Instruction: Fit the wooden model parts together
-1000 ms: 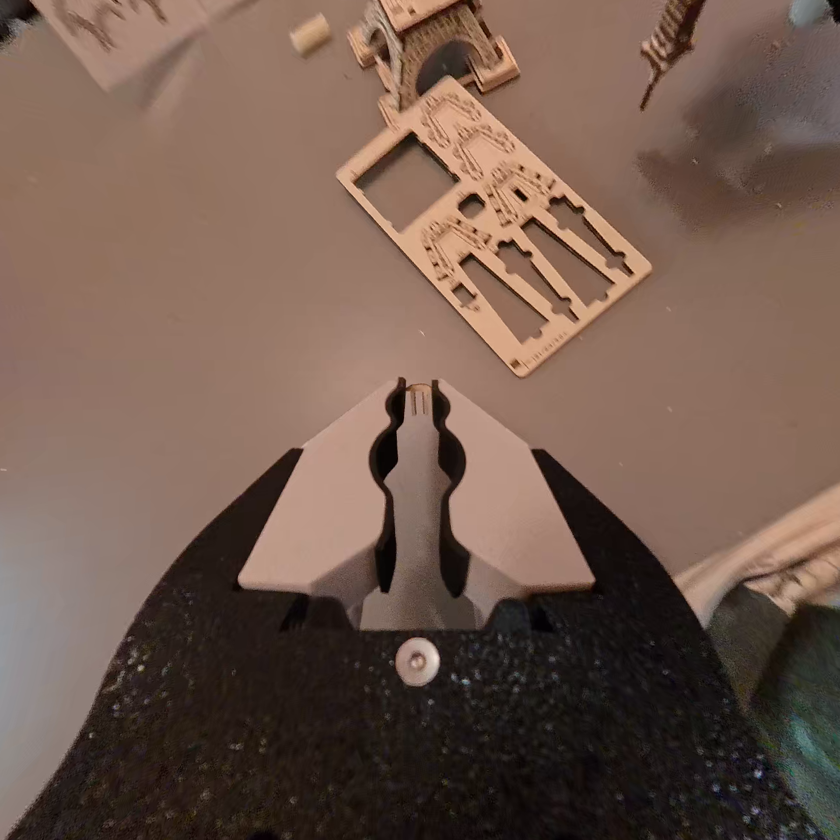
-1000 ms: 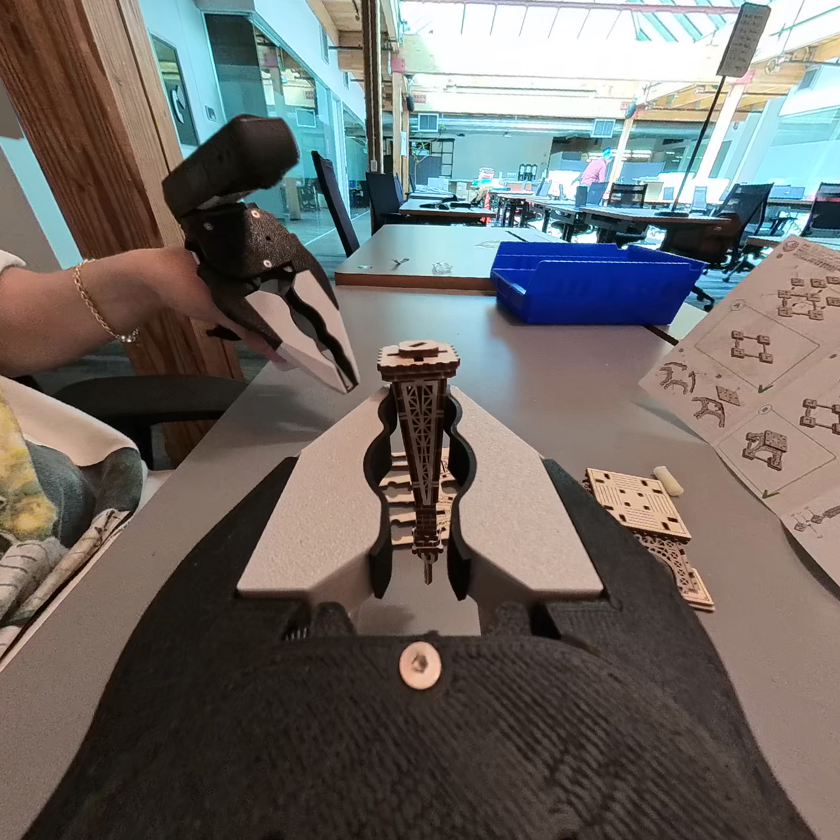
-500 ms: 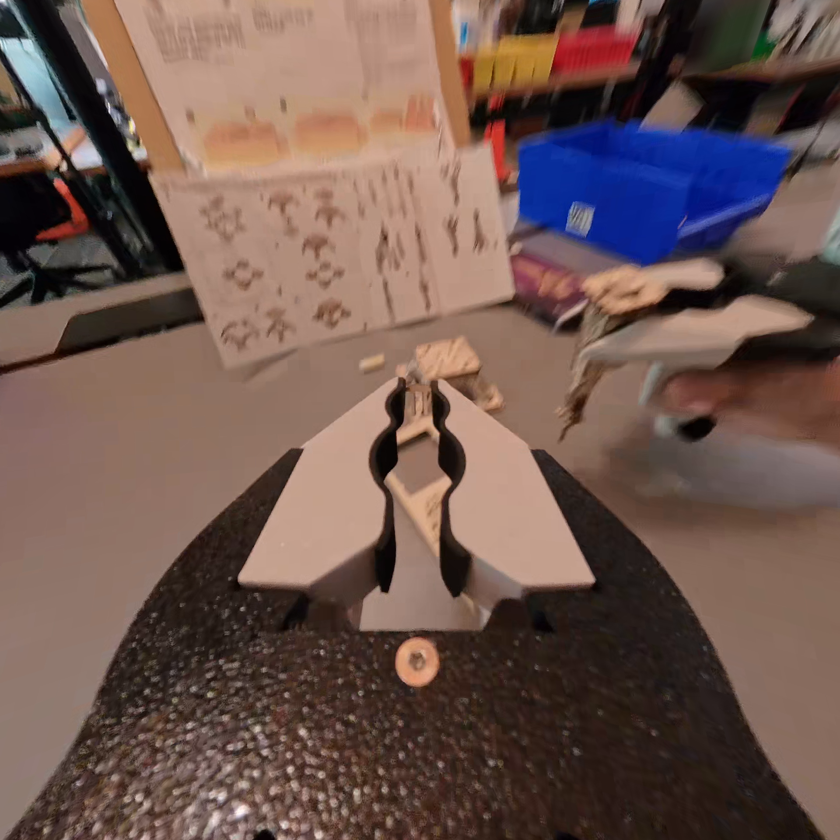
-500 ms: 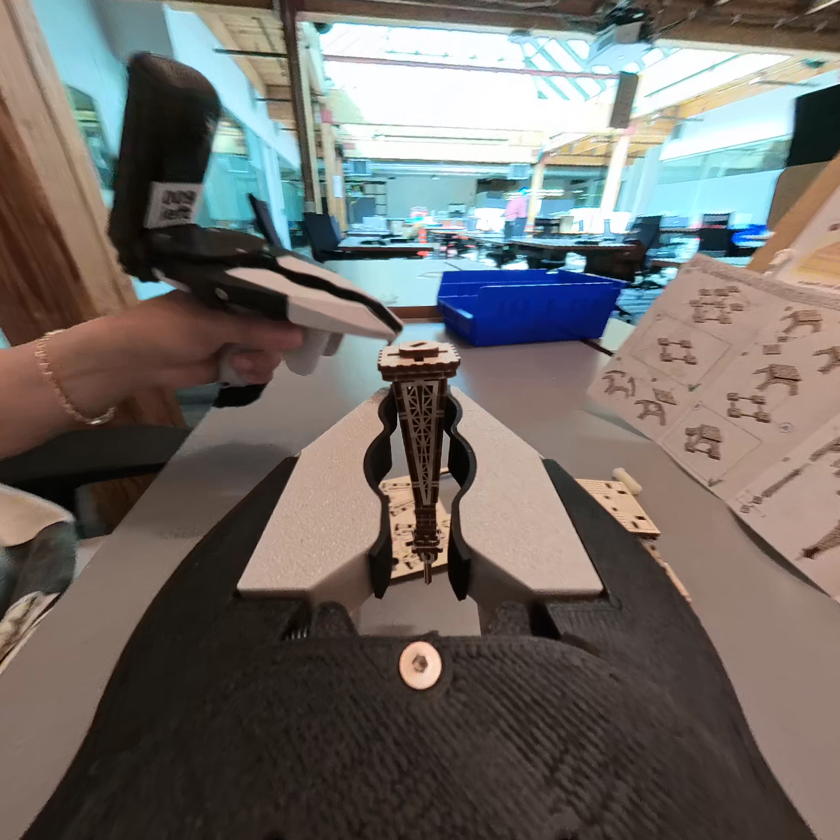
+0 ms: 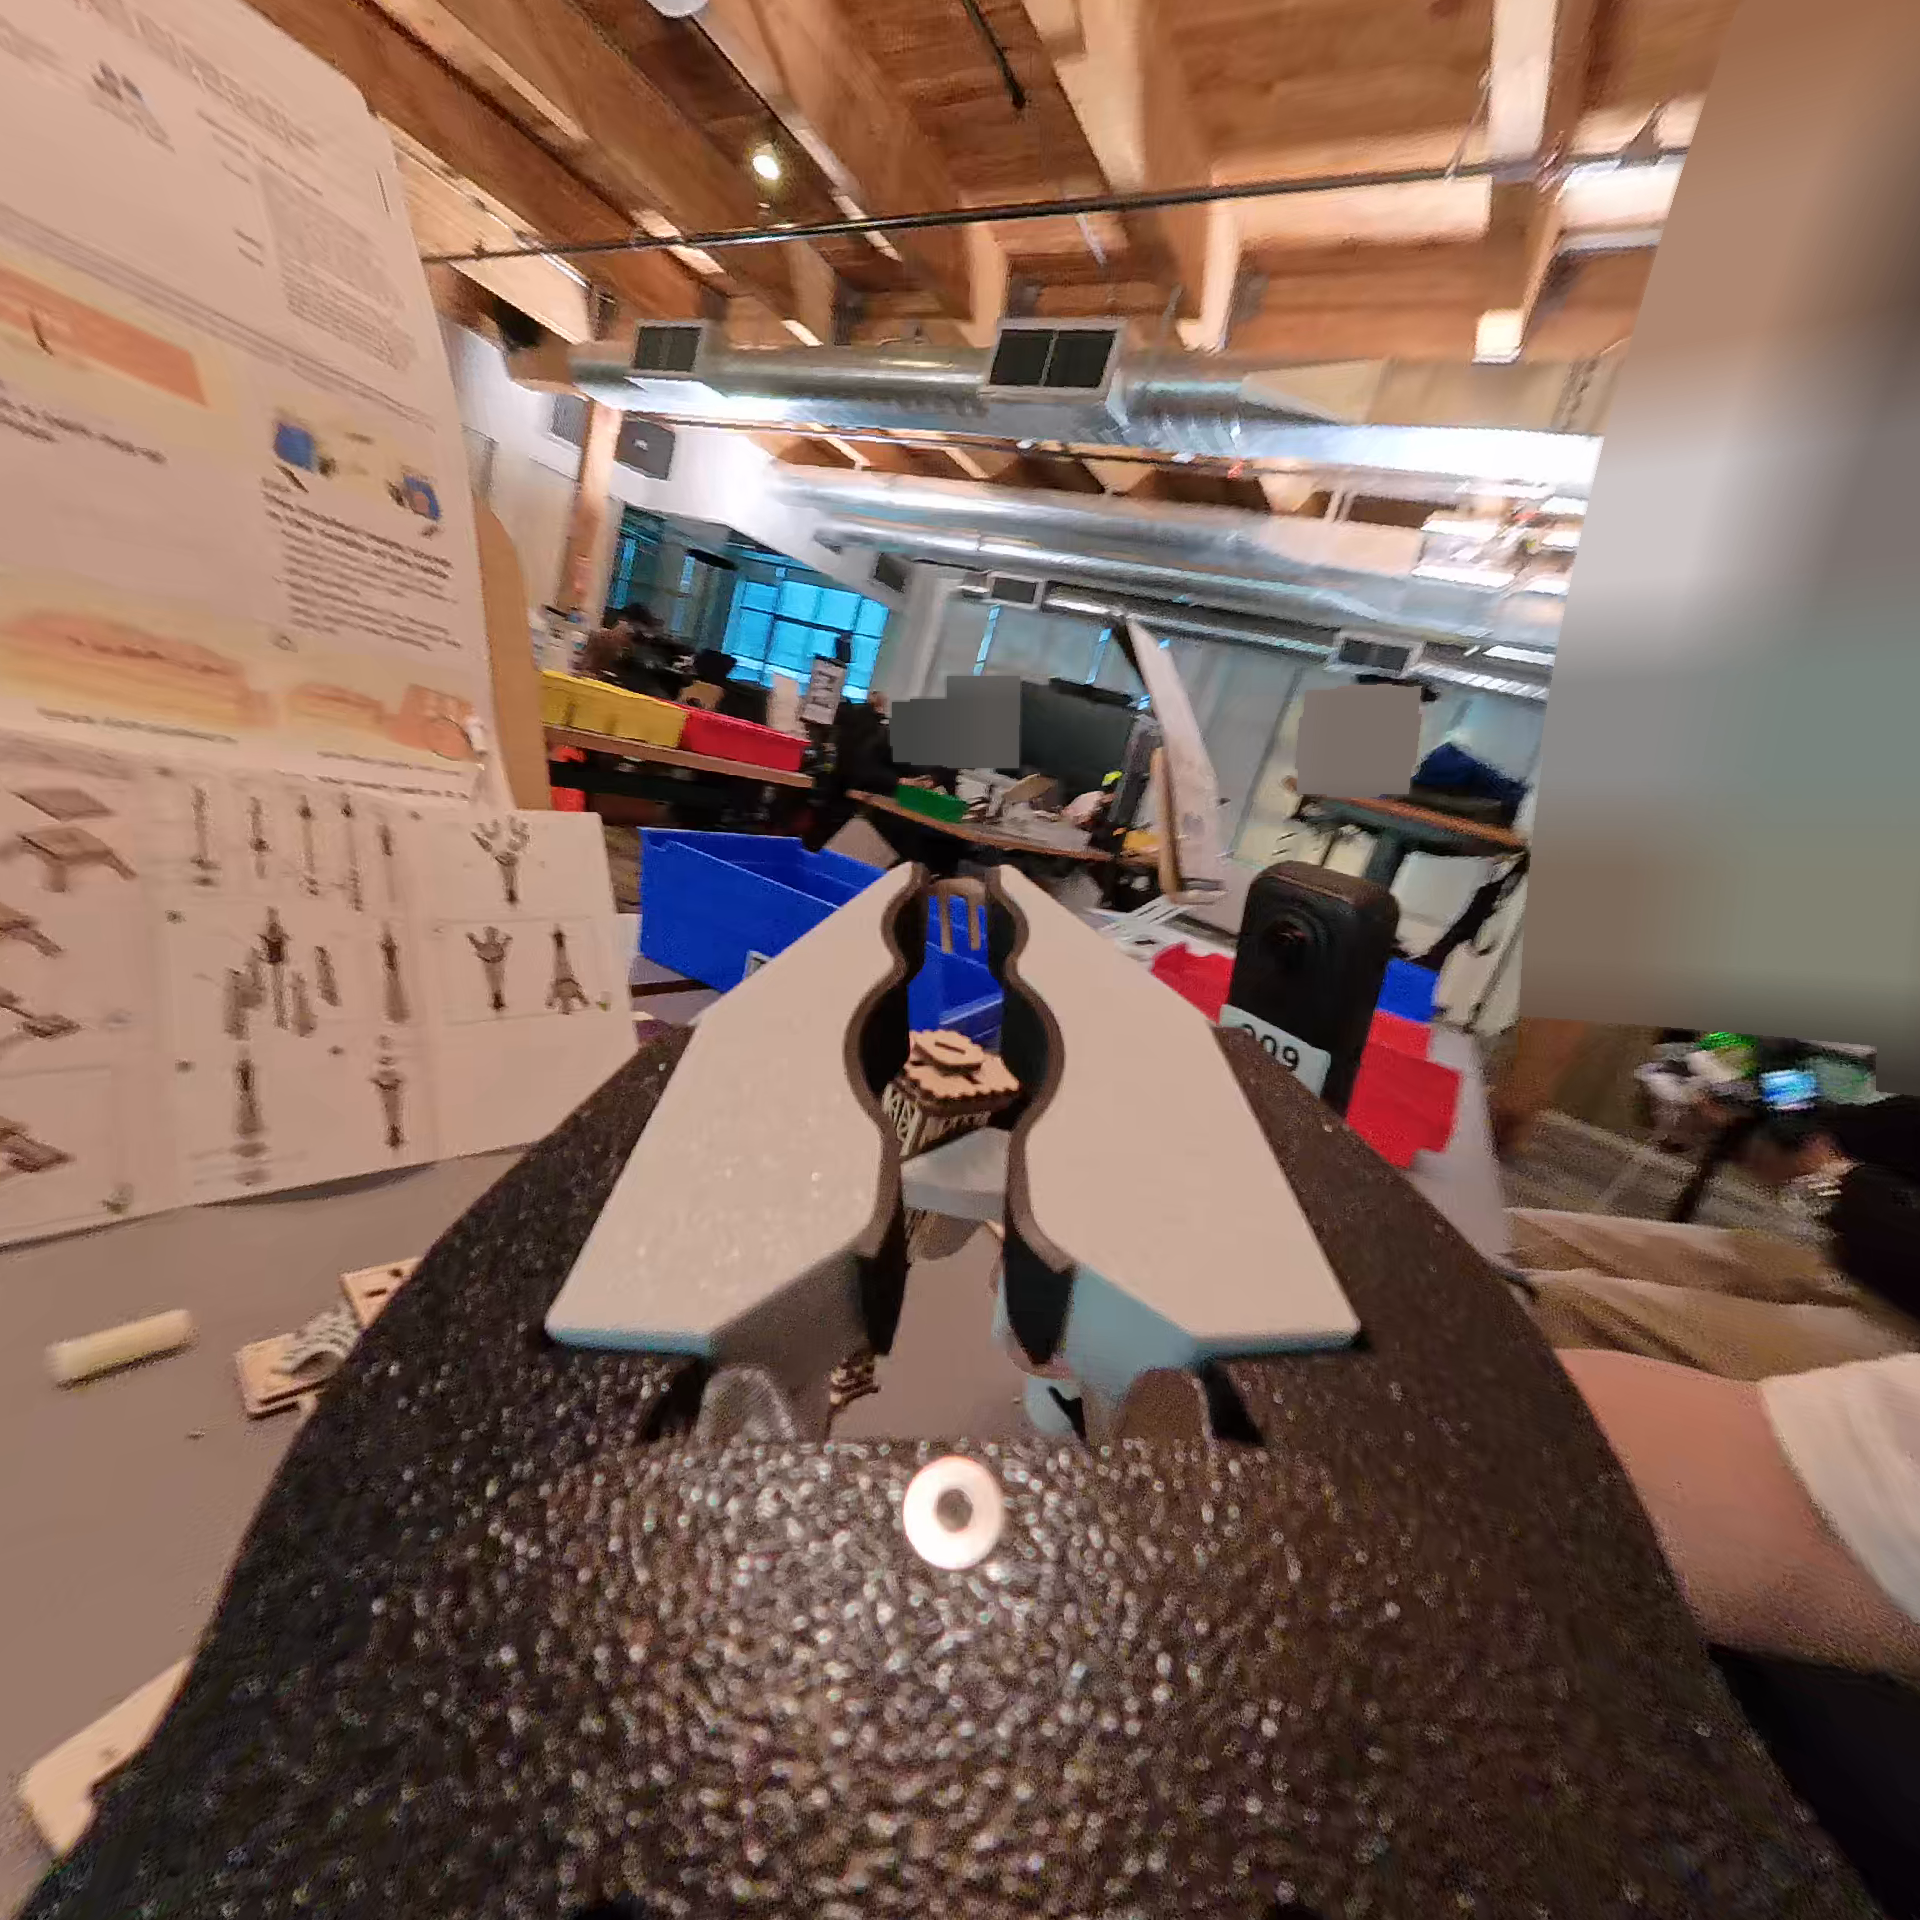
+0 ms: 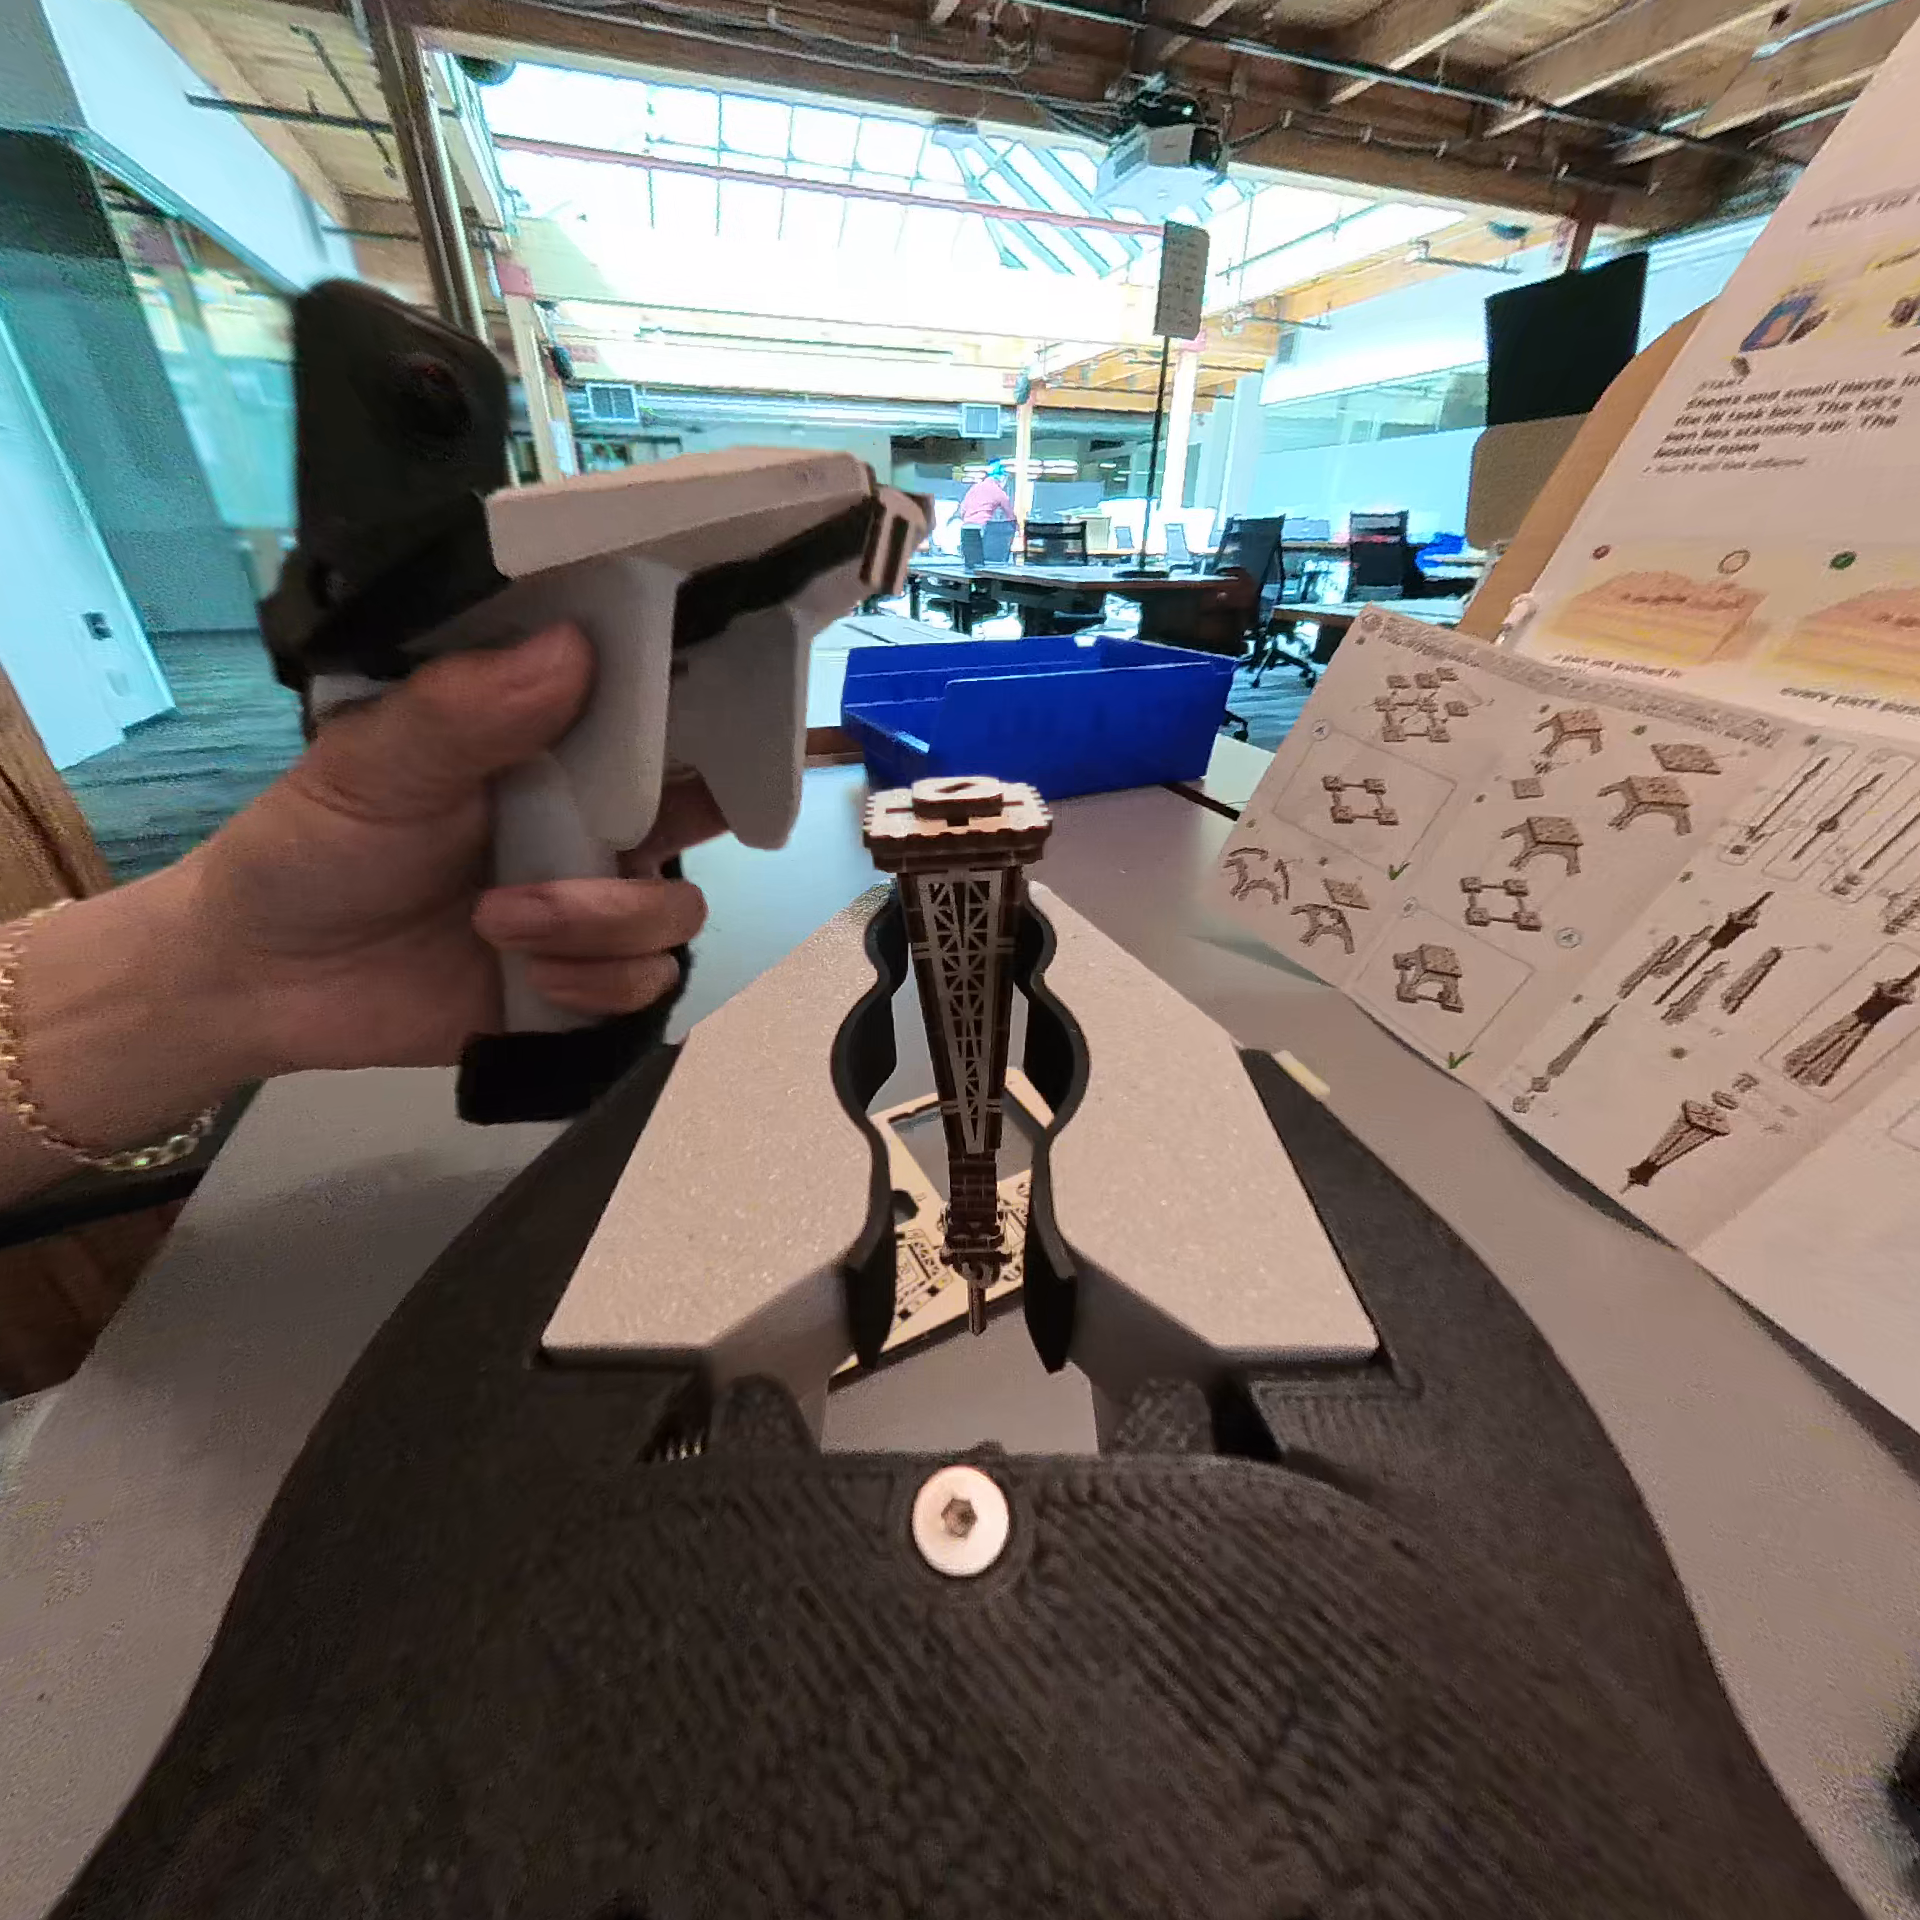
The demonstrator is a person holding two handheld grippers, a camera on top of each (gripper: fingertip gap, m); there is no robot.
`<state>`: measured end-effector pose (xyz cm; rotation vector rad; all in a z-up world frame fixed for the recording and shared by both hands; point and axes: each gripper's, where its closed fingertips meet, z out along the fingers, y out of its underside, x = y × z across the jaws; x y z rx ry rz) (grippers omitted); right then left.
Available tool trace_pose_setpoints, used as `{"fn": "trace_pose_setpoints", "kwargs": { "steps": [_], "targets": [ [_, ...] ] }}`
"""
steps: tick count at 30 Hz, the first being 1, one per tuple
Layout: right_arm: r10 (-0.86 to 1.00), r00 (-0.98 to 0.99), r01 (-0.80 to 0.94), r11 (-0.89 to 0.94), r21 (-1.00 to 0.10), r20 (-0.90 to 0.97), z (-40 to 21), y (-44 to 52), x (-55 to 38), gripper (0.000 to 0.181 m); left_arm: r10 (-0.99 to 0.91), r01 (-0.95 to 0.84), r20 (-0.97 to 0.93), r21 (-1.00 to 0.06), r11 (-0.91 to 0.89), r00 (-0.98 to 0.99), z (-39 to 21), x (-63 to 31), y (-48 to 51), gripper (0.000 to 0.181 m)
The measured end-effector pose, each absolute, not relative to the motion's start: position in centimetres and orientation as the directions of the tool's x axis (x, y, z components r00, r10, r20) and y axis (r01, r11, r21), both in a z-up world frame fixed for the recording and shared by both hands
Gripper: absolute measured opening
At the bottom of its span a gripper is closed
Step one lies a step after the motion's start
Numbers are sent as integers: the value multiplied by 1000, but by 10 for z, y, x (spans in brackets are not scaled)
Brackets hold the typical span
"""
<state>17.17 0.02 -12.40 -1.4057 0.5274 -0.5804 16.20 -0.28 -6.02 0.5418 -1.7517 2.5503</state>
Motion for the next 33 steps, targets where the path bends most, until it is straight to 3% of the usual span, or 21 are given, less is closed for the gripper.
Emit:
{"fn": "trace_pose_setpoints", "kwargs": {
  "steps": [3,12,33],
  "targets": [
    [-664,748,58,57,-997,6,-124,-1,172,16,-99,-238,299,-885,-399,-949,-66,161,-2,8],
    [-657,754,60,48,-997,14,-119,8,164,17,-3,-83,93,-903,-421,-996,-69,145,-2,8],
    [-663,747,69,11,-998,44,-120,10,163,16,-41,-39,59,-926,-375,-997,-80,149,-10,8]
  ]
}}
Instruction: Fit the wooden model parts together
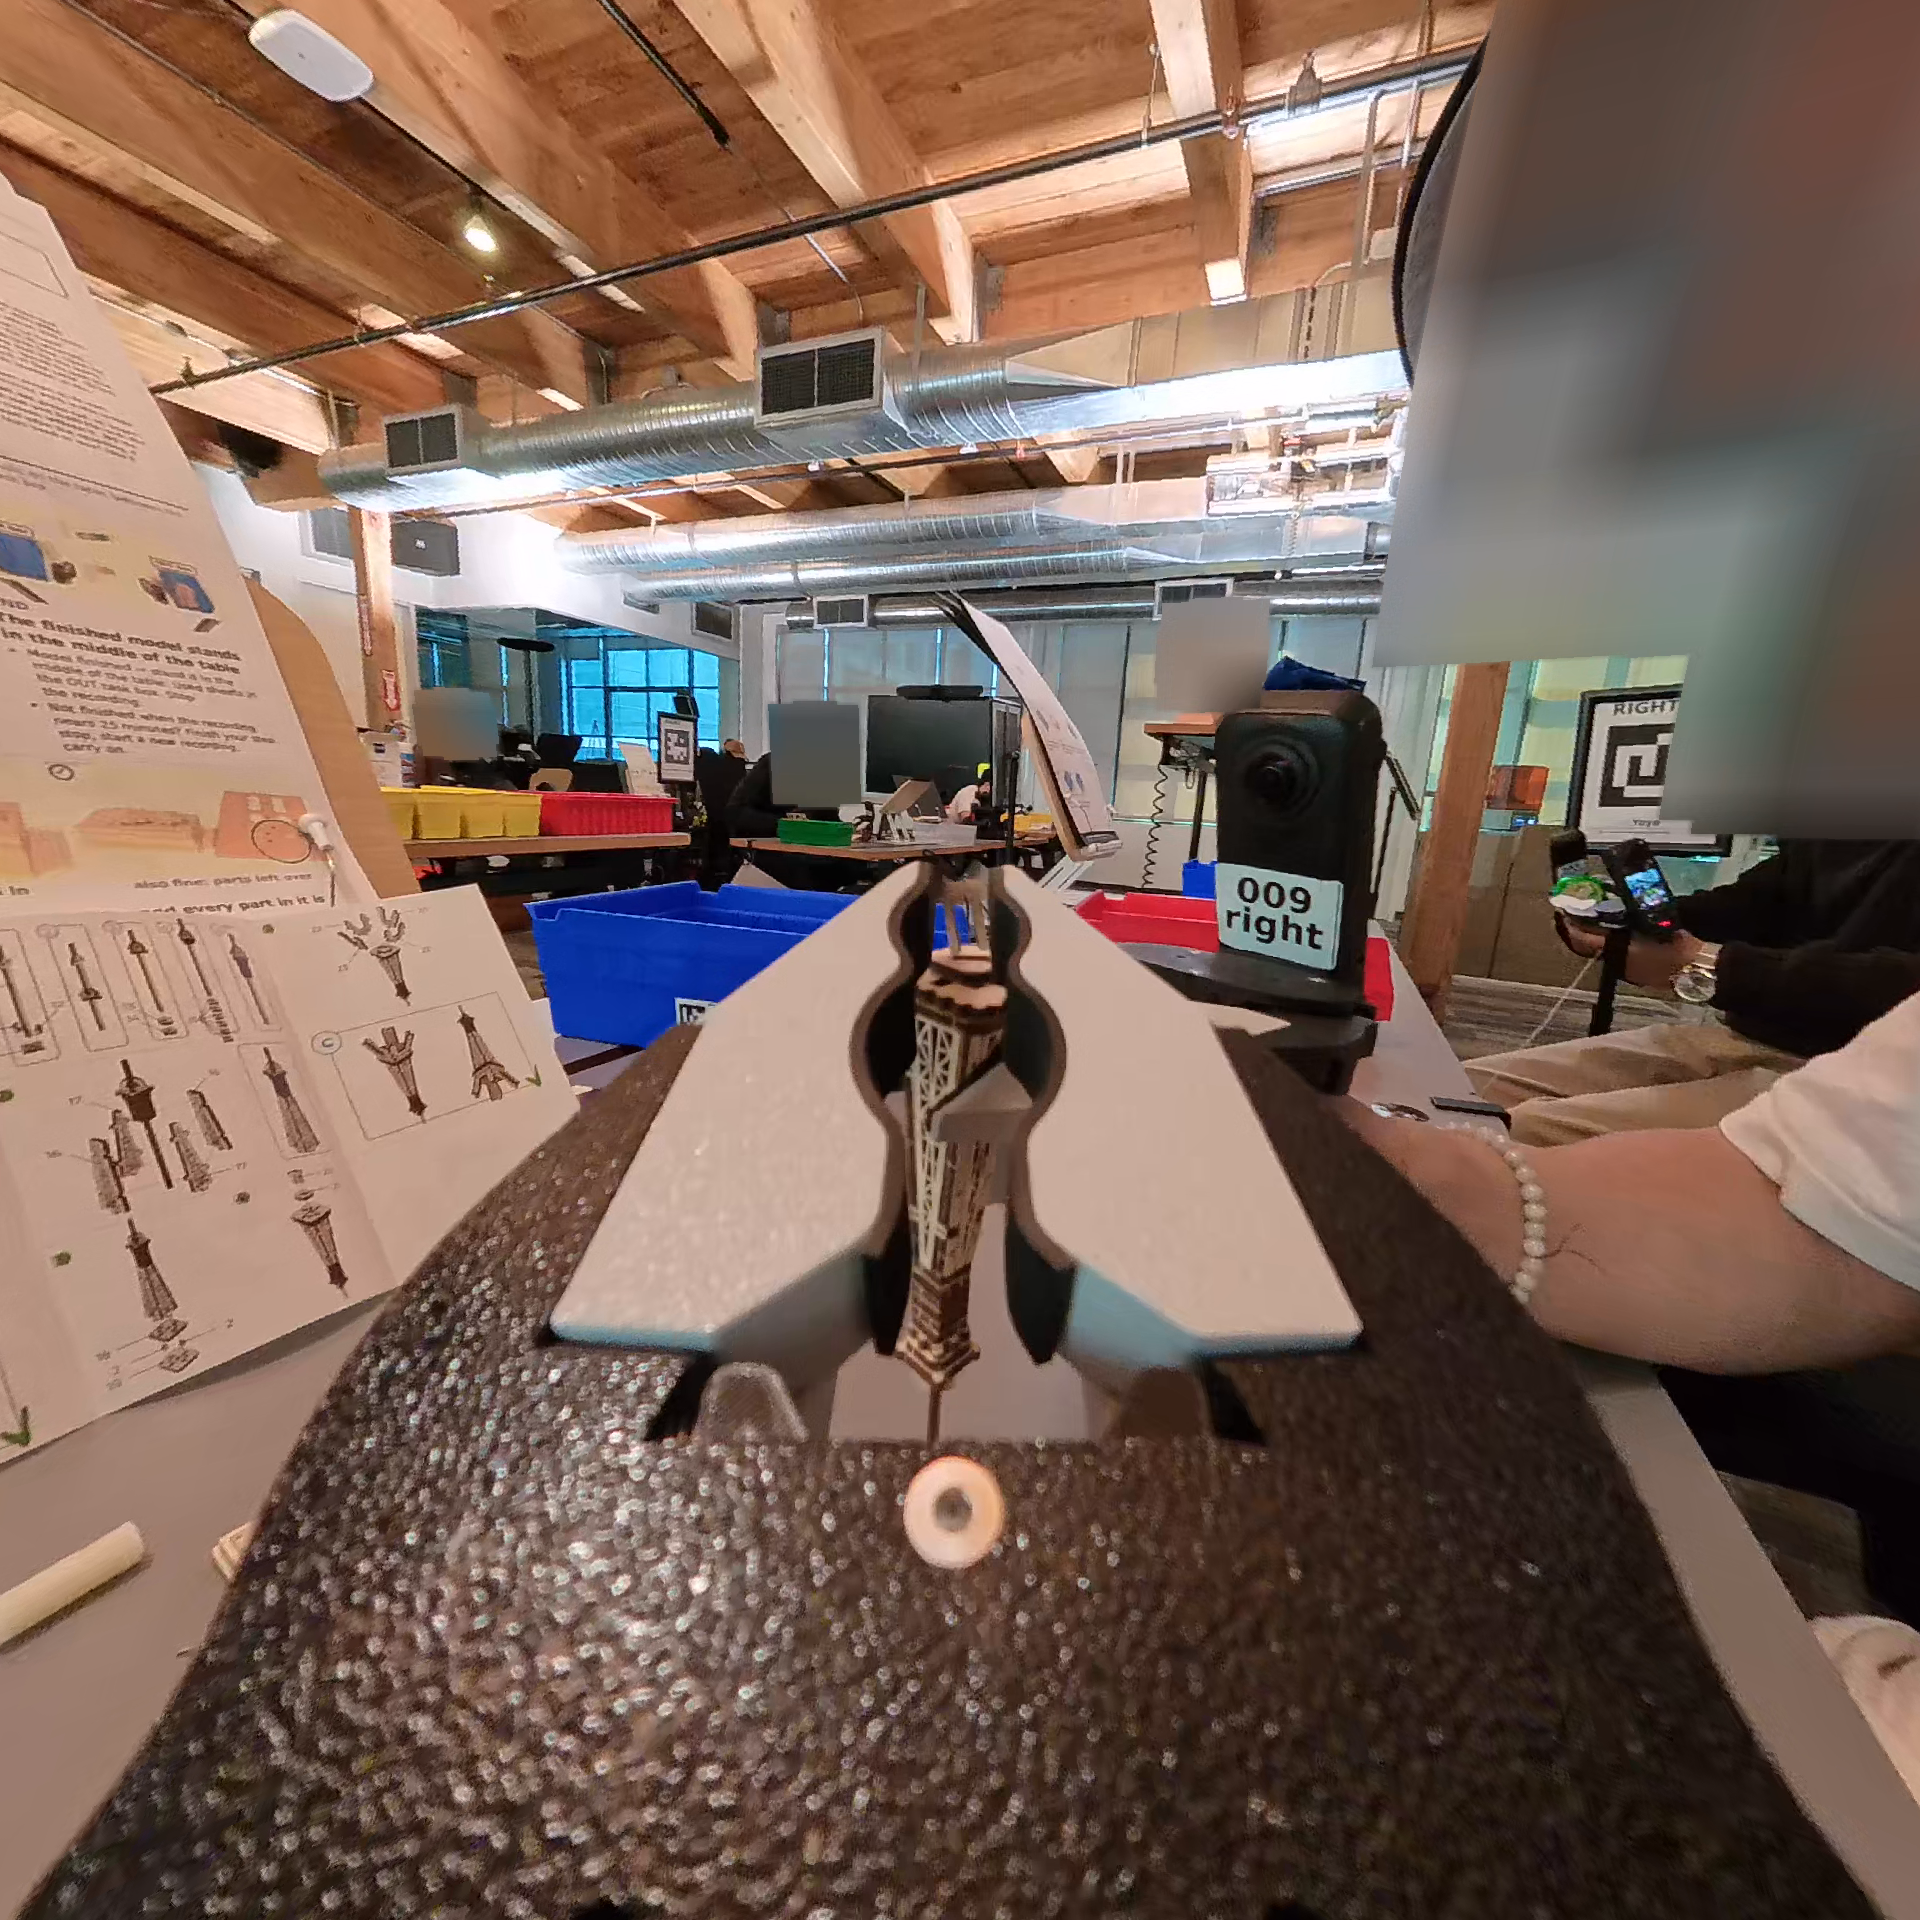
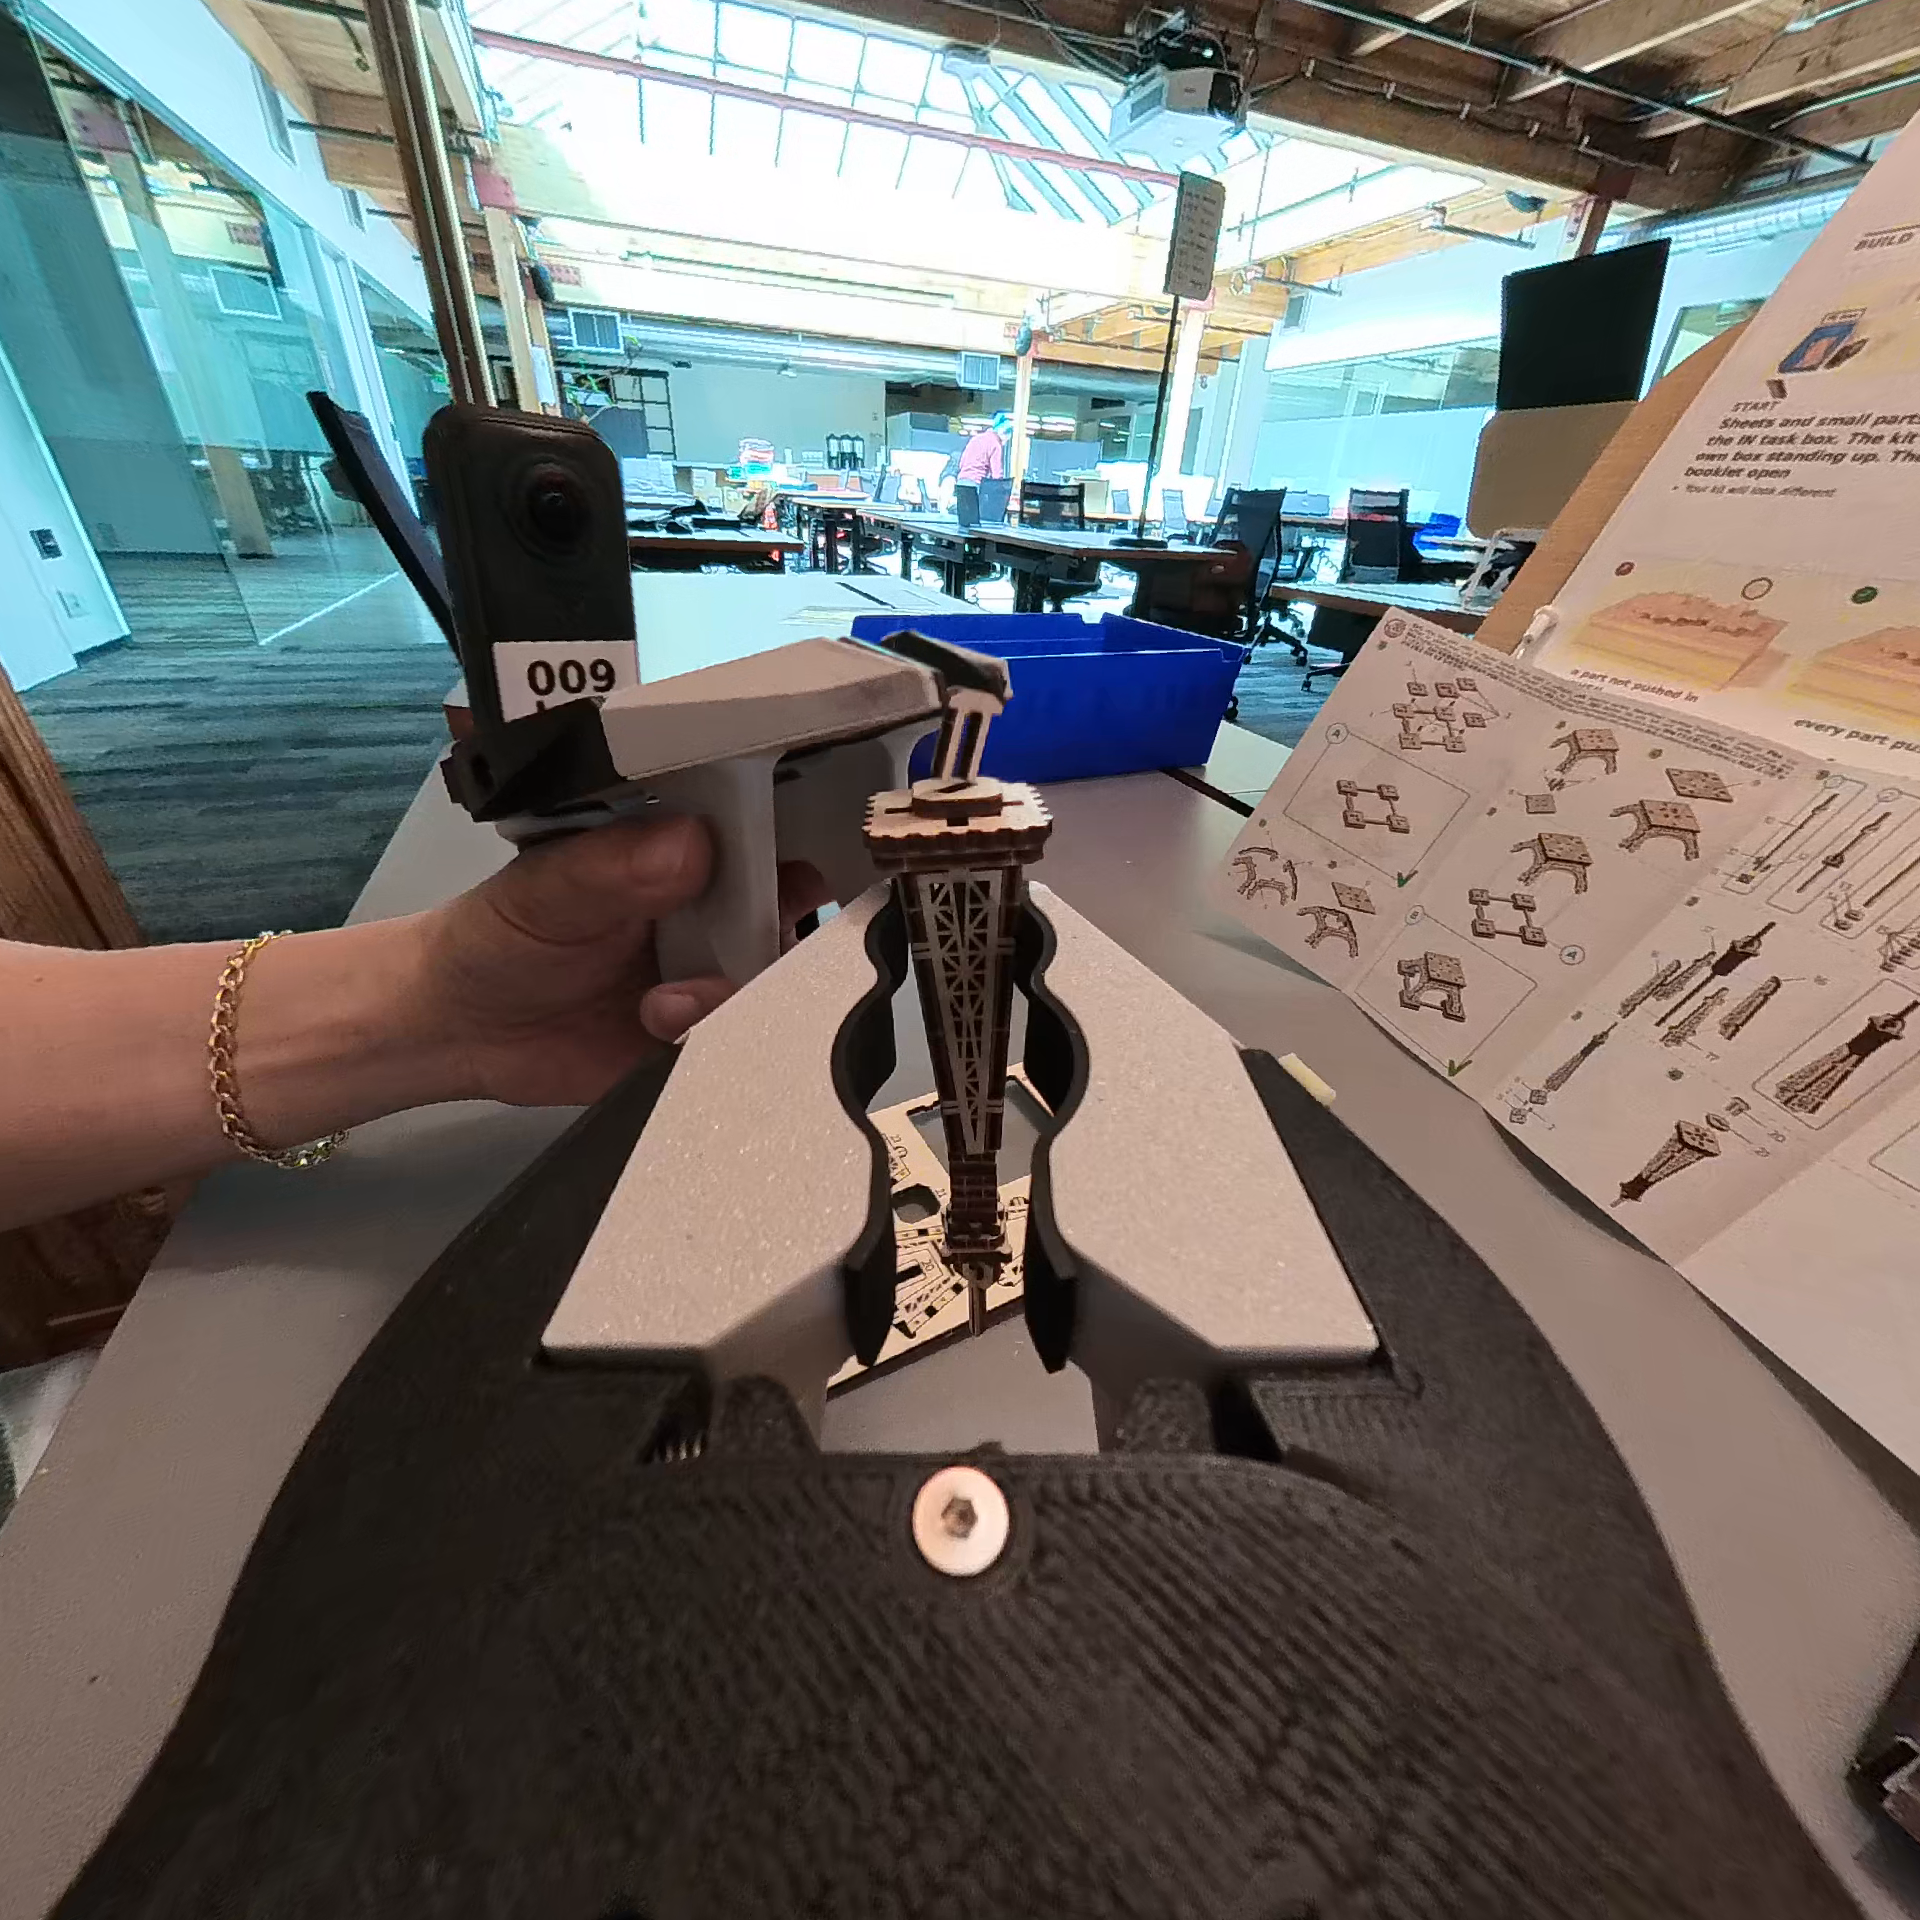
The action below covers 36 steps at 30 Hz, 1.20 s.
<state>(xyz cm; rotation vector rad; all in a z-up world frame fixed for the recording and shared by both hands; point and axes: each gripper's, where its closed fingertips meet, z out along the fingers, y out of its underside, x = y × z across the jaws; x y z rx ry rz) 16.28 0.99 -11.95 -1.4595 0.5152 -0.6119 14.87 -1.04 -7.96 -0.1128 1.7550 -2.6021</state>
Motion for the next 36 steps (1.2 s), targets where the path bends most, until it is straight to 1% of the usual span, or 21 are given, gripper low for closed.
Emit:
{"fn": "trace_pose_setpoints", "kwargs": {
  "steps": [20,32,36],
  "targets": [
    [-657,754,33,28,-999,7,-122,10,164,16,-75,-18,47,-937,-348,-996,-84,150,-13,8],
    [-644,765,10,44,-999,-21,-124,11,163,16,-162,121,-77,-951,-285,-984,-85,151,-15,7],
    [-637,770,-1,56,-998,-36,-124,11,163,16,-157,103,-59,-952,-289,-986,-85,151,-15,8]
  ]
}}
